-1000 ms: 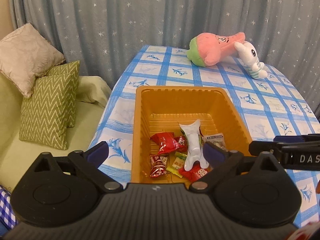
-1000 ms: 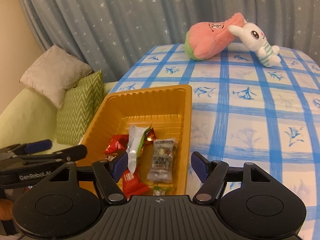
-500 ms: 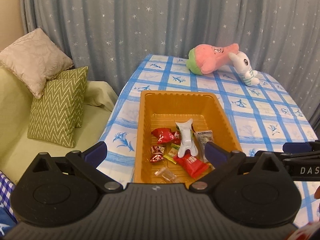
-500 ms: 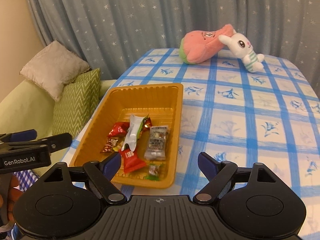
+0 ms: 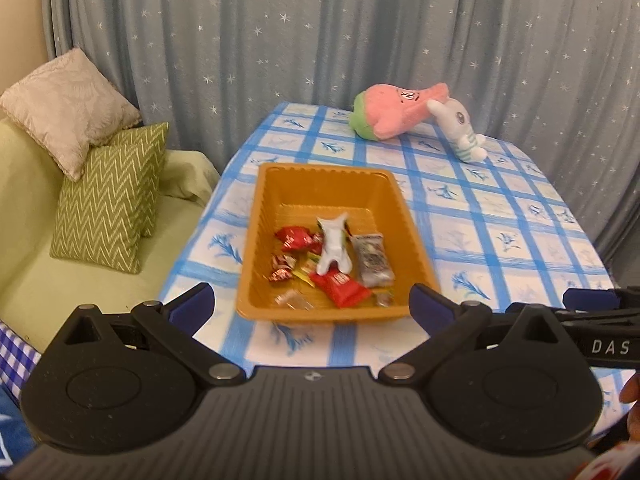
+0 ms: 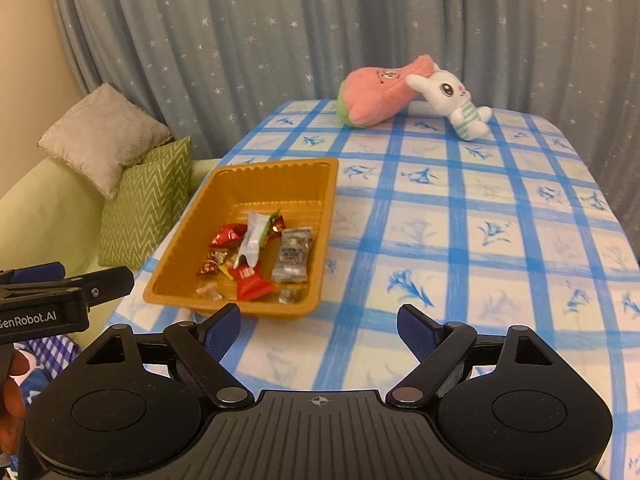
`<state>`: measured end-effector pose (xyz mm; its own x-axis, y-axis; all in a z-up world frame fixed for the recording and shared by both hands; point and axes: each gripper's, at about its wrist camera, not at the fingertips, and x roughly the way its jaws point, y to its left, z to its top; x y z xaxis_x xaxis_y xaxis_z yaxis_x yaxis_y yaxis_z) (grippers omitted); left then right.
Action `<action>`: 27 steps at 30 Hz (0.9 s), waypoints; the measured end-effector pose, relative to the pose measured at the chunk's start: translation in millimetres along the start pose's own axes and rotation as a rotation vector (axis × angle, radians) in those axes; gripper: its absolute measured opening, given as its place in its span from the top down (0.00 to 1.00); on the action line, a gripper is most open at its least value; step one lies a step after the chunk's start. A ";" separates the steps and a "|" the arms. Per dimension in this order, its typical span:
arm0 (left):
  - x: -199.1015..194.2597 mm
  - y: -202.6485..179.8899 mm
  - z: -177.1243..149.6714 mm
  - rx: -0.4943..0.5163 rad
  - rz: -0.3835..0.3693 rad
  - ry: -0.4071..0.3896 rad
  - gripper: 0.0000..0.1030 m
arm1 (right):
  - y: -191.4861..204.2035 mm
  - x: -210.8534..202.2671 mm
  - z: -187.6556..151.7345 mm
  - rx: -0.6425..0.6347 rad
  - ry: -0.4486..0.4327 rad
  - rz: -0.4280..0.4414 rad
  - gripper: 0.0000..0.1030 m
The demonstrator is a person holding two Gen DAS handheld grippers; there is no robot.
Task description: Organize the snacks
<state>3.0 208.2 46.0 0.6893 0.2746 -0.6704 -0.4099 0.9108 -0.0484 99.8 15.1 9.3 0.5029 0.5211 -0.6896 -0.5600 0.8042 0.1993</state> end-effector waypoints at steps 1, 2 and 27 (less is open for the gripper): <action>-2.9 -2.5 -2.1 0.002 -0.004 0.002 0.00 | -1.6 -4.0 -2.8 0.002 -0.001 -0.003 0.17; -5.4 -5.4 -3.9 0.006 -0.007 0.007 0.00 | -3.6 -8.0 -5.5 0.005 -0.002 -0.008 0.17; -38.0 -39.3 -48.7 0.058 -0.005 0.064 0.00 | -16.6 -63.8 -57.4 0.015 0.023 -0.063 0.17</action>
<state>-36.2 147.0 37.4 0.6511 0.2515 -0.7161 -0.3698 0.9291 -0.0100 39.2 -48.0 10.0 0.5214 0.4623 -0.7172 -0.5177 0.8395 0.1648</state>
